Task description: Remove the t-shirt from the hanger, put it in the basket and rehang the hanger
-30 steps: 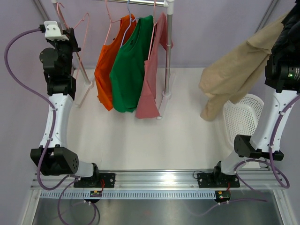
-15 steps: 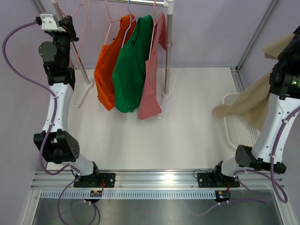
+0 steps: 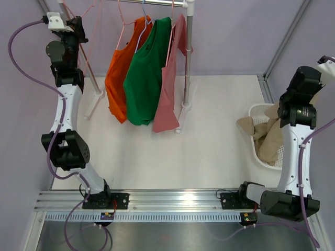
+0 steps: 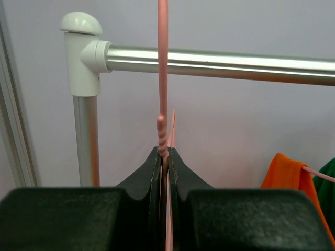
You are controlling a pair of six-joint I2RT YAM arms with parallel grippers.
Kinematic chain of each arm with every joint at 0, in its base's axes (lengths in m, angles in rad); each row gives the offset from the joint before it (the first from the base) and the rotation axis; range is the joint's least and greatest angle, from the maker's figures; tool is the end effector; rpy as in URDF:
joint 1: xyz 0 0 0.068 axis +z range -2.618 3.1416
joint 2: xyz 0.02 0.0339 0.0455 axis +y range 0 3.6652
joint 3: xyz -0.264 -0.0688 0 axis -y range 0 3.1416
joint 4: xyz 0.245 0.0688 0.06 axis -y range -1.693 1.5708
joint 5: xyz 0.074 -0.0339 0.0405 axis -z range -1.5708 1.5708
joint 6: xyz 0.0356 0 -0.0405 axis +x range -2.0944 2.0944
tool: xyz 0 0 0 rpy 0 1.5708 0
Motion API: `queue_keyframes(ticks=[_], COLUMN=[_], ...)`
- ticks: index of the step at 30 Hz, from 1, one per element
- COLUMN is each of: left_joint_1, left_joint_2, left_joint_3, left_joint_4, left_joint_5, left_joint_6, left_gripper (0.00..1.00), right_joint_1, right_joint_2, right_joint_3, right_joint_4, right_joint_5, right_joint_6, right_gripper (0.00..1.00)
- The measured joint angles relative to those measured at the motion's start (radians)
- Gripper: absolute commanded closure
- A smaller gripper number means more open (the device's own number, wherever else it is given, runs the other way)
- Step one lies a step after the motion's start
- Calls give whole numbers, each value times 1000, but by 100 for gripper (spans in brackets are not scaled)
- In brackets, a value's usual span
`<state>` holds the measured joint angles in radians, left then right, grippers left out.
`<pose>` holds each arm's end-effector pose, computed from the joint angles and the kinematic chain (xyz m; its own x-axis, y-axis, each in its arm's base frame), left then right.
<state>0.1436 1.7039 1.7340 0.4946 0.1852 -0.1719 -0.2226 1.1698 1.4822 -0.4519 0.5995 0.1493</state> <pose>0.3893 0.0497 0.4971 0.4856 -0.0997 -0.8685 0.1016 0.9932 -0.0572 0.2238 -0.0713 0.4746 -0.0259 0.1318 -0.9909 0.7393 0.6697 0.0697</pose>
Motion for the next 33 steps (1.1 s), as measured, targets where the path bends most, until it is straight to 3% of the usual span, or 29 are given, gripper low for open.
queue_keyframes(ticks=[1, 2, 3, 14, 23, 25, 26, 33], left_joint_1=[4, 7, 9, 18, 18, 18, 18, 19], left_joint_2=[21, 36, 51, 157, 251, 264, 269, 270], left_joint_3=[20, 35, 50, 207, 274, 277, 277, 278], left_joint_4=[0, 0, -1, 7, 32, 31, 31, 14], left_joint_5=[4, 6, 6, 21, 31, 31, 31, 32], left_joint_6=[-4, -6, -8, -69, -137, -146, -150, -161], left_gripper=[100, 100, 100, 100, 100, 86, 67, 60], right_joint_1=[0, 0, 0, 49, 279, 296, 296, 299], right_joint_2=[1, 5, 9, -7, -8, -10, -11, -24], right_joint_3=[-20, -24, -18, 26, 27, 27, 27, 29], right_joint_4=[-14, -28, -42, -46, -29, -23, -20, -17], right_joint_5=[5, 8, 8, -44, -69, -71, -71, -79], right_joint_6=[19, 35, 41, 80, 64, 63, 63, 60], right_gripper=[39, 3, 1, 1, 0, 1, 0, 0])
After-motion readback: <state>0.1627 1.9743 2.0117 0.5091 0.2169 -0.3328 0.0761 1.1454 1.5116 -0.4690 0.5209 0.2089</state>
